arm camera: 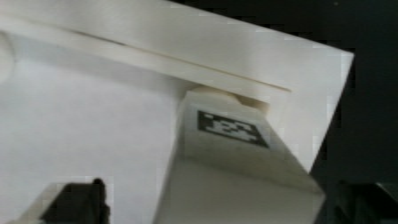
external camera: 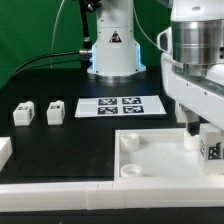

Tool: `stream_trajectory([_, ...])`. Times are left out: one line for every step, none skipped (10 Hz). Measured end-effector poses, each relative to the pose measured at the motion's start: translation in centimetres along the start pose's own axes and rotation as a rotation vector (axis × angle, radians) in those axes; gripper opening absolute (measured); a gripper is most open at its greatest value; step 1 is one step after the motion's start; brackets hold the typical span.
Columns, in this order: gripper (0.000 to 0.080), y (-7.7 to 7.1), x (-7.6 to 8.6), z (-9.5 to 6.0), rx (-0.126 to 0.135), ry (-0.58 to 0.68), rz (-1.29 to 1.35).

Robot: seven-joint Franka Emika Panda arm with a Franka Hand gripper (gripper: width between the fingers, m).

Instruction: Assemble one leg

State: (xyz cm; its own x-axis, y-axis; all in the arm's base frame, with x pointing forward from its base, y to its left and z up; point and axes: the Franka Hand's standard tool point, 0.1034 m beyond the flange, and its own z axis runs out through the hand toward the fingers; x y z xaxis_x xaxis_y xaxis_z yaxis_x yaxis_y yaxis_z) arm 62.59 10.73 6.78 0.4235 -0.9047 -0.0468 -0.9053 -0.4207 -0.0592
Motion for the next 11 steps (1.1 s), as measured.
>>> stream_trajectory([0.0648,-0.1,-0.2,0.0,-0.002,0.000,-0.080])
stream_trajectory([0.0648,-0.2,-0.4,0.0,-0.008,0.010,-0.225])
stream_trajectory([0.0649,-0.3,-0.7,-0.1,-0.013,0.017,-0.308])
stream_trajectory([0.0649,-0.4,-1.0,-0.1,-0.020,0.027,-0.428])
stream_trajectory([0.0649,-0.5,-1.2,-0.1,-0.026,0.032,-0.511])
stream_trajectory([0.0649,-0.5,-1.3,-0.1,-0.035,0.042,-0.654])
stream_trajectory([0.0649,-0.5,-1.3,-0.1,-0.043,0.045,-0.767])
stream_trajectory([0.0649,-0.4,-1.3,0.0,-0.047,0.043,-0.861])
stream_trajectory([0.0649,-0.4,-1.1,0.0,-0.055,0.036,-0.975])
stream_trajectory([0.0649,-0.3,-1.0,-0.1,-0.061,0.028,-1.071])
stream_trajectory([0.0649,-0.3,-0.9,-0.1,-0.063,0.027,-1.137])
